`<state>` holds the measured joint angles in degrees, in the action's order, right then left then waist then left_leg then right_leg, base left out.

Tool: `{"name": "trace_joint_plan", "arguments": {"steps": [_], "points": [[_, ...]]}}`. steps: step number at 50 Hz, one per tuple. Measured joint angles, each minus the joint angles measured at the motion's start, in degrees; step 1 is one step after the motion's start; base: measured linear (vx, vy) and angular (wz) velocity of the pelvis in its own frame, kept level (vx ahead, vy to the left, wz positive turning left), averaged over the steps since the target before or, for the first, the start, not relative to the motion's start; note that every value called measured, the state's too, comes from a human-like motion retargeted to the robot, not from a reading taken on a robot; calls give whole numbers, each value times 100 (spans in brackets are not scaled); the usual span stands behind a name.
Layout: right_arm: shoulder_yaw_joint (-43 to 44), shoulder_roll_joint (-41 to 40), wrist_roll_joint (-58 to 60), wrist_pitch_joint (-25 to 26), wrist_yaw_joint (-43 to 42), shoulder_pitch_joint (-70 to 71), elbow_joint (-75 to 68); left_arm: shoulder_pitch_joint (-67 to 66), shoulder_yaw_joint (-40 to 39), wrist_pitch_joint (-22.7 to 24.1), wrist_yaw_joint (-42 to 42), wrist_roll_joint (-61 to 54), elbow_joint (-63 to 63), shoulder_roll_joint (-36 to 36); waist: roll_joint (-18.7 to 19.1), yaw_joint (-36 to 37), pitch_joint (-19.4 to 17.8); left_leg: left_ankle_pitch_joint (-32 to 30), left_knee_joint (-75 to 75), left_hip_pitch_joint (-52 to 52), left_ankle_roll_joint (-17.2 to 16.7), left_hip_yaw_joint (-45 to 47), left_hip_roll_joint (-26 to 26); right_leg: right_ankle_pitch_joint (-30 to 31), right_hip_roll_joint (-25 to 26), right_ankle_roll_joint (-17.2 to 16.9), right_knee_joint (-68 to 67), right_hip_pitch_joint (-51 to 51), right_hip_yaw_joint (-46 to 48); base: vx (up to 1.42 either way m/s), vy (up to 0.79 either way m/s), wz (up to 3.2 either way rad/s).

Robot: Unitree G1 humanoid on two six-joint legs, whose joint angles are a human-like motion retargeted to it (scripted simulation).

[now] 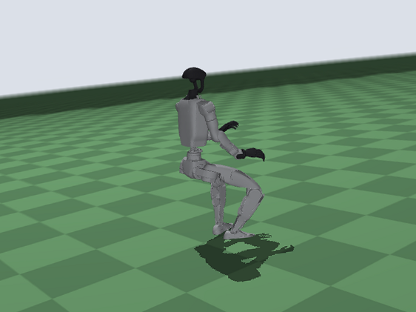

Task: Upper body actions

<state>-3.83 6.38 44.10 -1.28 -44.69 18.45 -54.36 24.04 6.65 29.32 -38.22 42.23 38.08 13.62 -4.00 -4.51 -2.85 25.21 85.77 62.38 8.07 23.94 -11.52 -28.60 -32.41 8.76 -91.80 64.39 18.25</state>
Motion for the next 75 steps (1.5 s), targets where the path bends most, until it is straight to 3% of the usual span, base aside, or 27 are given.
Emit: {"name": "trace_joint_plan", "arguments": {"steps": [13,27,45,75], "points": [[-75,21,-68,35,-5,-75,100,-710,460,-801,-36,851,951,-72,-25,-1,-24,1,-29,-5,4,10,54,-11,-35,-12,-10,-4,-13,0,0,0],[-152,-17,-92,17,0,-96,107,-594,936,-1202,-84,1017,1593,-5,-72,-78,-8,-8,-24,-6,2,-2,40,2,-21,-8,-2,-1,-10,0,0,0],[-61,-16,-101,41,-2,-140,187,-963,450,-1779,-169,979,1391,-602,-76,15,-30,-2,-34,-2,-6,-20,30,3,-2,-12,3,-1,4,0,0,0],[-47,-29,-90,28,6,-132,132,-939,442,-1779,-32,796,1463,-637,-44,9,5,-5,-38,-7,-4,-16,30,2,-4,-13,5,-4,2,0,0,0]]}}
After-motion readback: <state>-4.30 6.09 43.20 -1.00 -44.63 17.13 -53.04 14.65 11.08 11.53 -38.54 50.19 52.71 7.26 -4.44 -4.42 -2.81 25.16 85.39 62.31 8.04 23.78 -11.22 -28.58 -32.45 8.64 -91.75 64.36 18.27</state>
